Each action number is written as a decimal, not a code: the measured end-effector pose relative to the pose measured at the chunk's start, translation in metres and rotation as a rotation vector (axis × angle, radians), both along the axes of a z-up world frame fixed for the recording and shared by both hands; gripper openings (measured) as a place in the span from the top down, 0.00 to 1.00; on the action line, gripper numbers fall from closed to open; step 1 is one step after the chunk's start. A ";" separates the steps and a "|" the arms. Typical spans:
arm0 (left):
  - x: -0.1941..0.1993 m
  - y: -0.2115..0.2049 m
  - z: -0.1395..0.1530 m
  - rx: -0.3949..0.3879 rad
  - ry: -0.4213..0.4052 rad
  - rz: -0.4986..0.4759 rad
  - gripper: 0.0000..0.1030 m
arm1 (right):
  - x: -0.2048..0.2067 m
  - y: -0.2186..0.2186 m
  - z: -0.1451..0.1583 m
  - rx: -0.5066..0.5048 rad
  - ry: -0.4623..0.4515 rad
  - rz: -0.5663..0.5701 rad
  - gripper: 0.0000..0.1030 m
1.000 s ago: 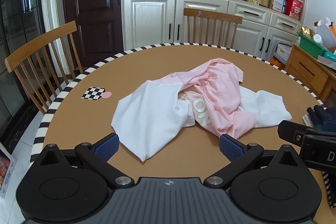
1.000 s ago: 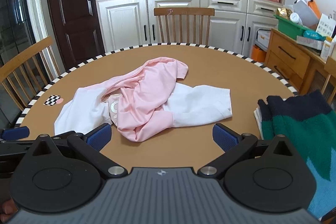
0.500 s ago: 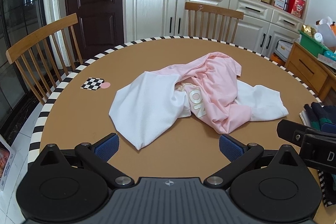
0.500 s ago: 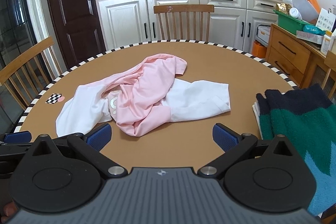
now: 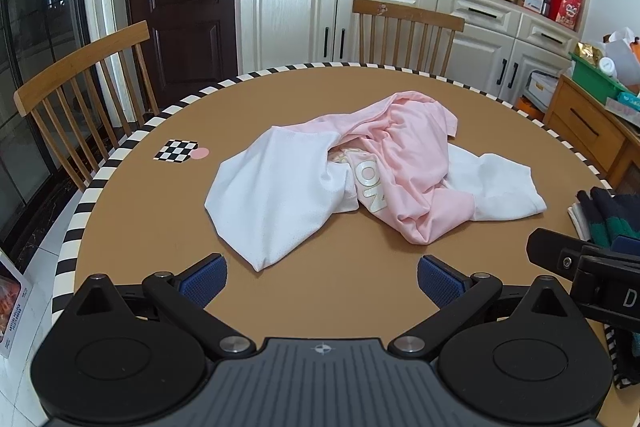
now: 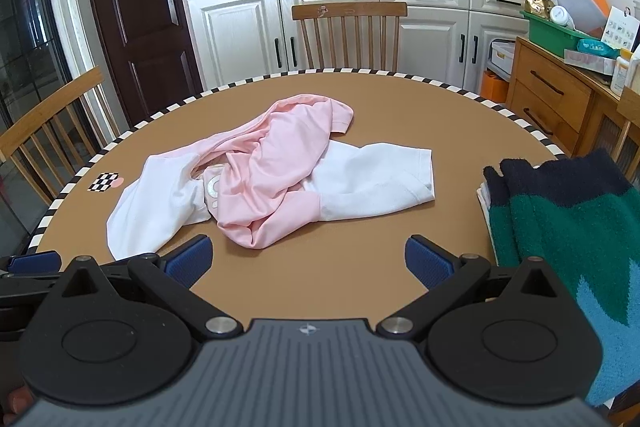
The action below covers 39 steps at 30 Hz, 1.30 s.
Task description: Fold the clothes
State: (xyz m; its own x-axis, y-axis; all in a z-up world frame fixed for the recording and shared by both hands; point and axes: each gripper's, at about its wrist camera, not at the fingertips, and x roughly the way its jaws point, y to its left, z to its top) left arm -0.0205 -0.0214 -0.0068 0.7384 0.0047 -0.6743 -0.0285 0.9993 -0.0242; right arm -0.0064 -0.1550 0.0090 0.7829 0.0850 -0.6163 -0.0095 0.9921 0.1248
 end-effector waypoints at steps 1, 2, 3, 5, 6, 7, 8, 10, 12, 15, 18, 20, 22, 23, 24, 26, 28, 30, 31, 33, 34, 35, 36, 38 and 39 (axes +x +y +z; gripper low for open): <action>0.000 0.000 0.000 0.000 0.001 0.000 0.01 | 0.000 0.000 0.000 0.000 -0.001 0.001 0.00; -0.001 -0.001 0.000 0.001 0.001 0.000 0.01 | -0.001 -0.001 0.000 0.000 -0.002 0.001 0.00; -0.001 -0.001 0.000 0.002 0.000 0.000 0.01 | -0.001 -0.001 0.000 0.000 -0.002 0.001 0.00; -0.002 -0.001 0.000 0.004 0.001 0.001 0.01 | -0.002 -0.001 0.000 0.001 -0.001 0.001 0.00; -0.002 -0.002 0.000 0.004 0.002 0.001 0.01 | -0.002 -0.001 0.000 0.001 0.000 0.001 0.00; -0.002 -0.002 0.000 0.005 0.003 0.001 0.01 | -0.002 -0.002 0.000 0.002 0.000 0.001 0.00; -0.003 -0.002 0.000 0.006 0.004 0.002 0.01 | -0.003 -0.002 -0.001 0.002 0.002 0.001 0.00; -0.003 -0.003 -0.001 0.006 0.007 0.003 0.01 | -0.003 -0.003 -0.001 0.005 0.005 0.002 0.00; -0.003 -0.004 -0.001 0.005 0.009 0.003 0.01 | -0.003 -0.004 -0.002 0.006 0.007 0.001 0.00; -0.003 -0.005 -0.002 0.007 0.010 0.003 0.01 | -0.003 -0.005 -0.001 0.007 0.008 0.001 0.00; -0.003 -0.005 -0.003 0.008 0.009 0.001 0.01 | -0.004 -0.002 -0.003 0.007 0.007 0.000 0.00; -0.003 -0.007 -0.003 0.010 0.009 0.001 0.01 | -0.004 -0.003 -0.003 0.006 0.007 -0.001 0.00; -0.002 -0.008 -0.003 0.010 0.011 0.002 0.01 | -0.004 -0.005 -0.003 0.005 0.009 0.000 0.00; -0.002 -0.008 -0.004 0.010 0.013 0.003 0.01 | -0.003 -0.006 -0.004 0.006 0.011 0.002 0.00; -0.002 -0.009 -0.004 0.010 0.015 0.003 0.01 | -0.003 -0.006 -0.004 0.006 0.013 0.003 0.00; -0.001 -0.009 -0.005 0.014 0.020 0.007 0.01 | -0.002 -0.007 -0.005 0.002 0.015 0.007 0.00; 0.000 -0.009 -0.006 0.015 0.024 0.009 0.01 | -0.001 -0.006 -0.006 -0.008 0.014 0.012 0.00; 0.000 -0.009 -0.008 0.014 0.027 0.013 0.01 | -0.001 -0.005 -0.006 -0.029 -0.003 0.019 0.00; 0.000 -0.009 -0.009 0.012 0.027 0.015 0.01 | -0.002 -0.004 -0.006 -0.039 -0.012 0.021 0.00; 0.000 -0.007 -0.010 0.009 0.029 0.016 0.01 | -0.001 -0.002 -0.006 -0.053 -0.026 0.024 0.00; 0.001 -0.006 -0.011 0.008 0.030 0.012 0.01 | -0.001 -0.001 -0.007 -0.054 -0.028 0.019 0.00; 0.001 -0.004 -0.011 0.008 0.026 0.006 0.01 | 0.001 -0.001 -0.007 -0.052 -0.026 0.006 0.00; 0.002 -0.003 -0.011 0.011 0.018 -0.003 0.01 | 0.003 -0.001 -0.007 -0.045 -0.022 -0.007 0.00; 0.004 0.001 -0.012 0.029 -0.001 -0.015 0.01 | 0.006 -0.004 -0.010 -0.004 -0.032 -0.004 0.00; 0.005 0.004 -0.012 0.038 -0.009 -0.022 0.01 | 0.007 -0.006 -0.013 0.024 -0.041 0.004 0.00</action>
